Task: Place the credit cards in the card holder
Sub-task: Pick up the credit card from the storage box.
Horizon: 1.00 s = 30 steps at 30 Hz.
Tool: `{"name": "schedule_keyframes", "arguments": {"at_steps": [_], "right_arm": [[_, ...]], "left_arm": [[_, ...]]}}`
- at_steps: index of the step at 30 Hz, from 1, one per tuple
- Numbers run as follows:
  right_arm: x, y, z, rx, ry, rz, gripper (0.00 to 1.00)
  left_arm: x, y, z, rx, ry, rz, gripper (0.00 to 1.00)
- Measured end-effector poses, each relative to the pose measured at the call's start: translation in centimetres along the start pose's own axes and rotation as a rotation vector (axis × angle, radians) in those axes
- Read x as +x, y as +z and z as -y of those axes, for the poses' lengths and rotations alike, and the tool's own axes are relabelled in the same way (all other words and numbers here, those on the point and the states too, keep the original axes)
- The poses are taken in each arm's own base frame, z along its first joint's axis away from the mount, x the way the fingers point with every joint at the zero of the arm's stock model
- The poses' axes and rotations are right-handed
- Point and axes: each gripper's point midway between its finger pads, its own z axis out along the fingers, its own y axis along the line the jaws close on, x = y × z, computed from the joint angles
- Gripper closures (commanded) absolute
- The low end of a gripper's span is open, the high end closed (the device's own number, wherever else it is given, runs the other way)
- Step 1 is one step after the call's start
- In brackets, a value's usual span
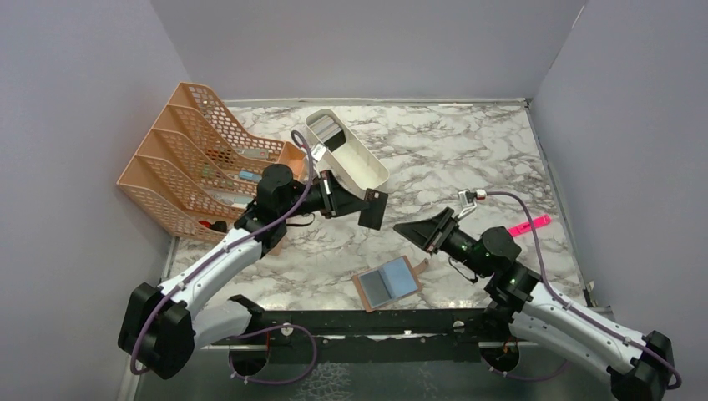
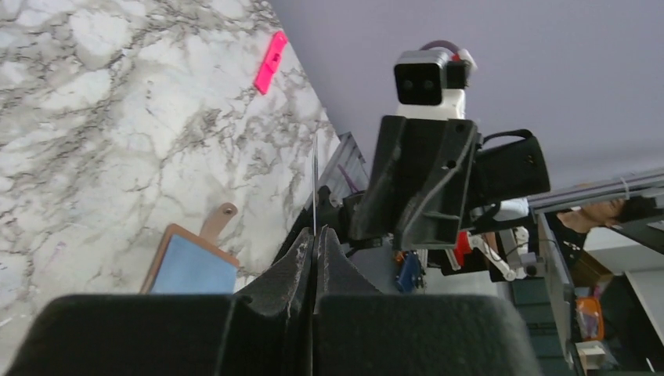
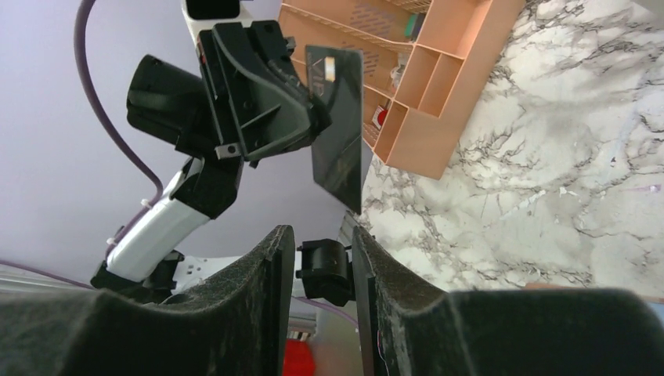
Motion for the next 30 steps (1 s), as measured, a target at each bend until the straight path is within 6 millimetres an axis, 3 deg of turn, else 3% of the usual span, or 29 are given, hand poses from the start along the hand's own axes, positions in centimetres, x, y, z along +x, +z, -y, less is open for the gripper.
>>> {"name": "schedule_keyframes", "arguments": {"at_steps": [5, 10, 12, 15, 18, 21, 25, 30], "right_arm": [[0.0, 0.9, 0.1, -0.003, 0.026, 0.000, 0.61], [0.4, 1.8, 0.6, 0.005, 0.037, -0.014, 0.67], [0.5, 2.0, 0.5, -0.002, 0.042, -0.018, 0.75], [0.5, 2.2, 0.1, -0.021, 0.044, -0.020, 0.96], [0.4, 2.2, -0.4, -0.045, 0.043, -0.017, 0.99], [0.4, 2.0, -0.4, -0.052, 0.034, -0.017, 0.99], [0.9, 1.2, 0.5, -0.038, 0.016, -0.023, 0.99], [2.0, -0.1, 3.2, 0.043, -0.027, -0.059, 0.99]], "left_arm": [[0.9, -0.5, 1.4, 0.064, -0.028, -0.013, 1.00], [2.5, -0.3, 2.0, 0.093, -0.057, -0.063, 1.00], [2.8, -0.2, 2.4, 0.106, -0.058, -0.073, 1.00], [3.2, -0.1, 2.7, 0.117, -0.058, -0.083, 1.00], [3.4, -0.1, 2.6, 0.117, -0.064, -0.087, 0.74], [3.8, -0.1, 2.0, 0.107, -0.079, -0.092, 0.58], [4.8, -0.2, 0.4, 0.064, -0.103, -0.096, 0.53], [5.7, -0.5, -3.0, -0.077, -0.095, -0.085, 0.55]]}}
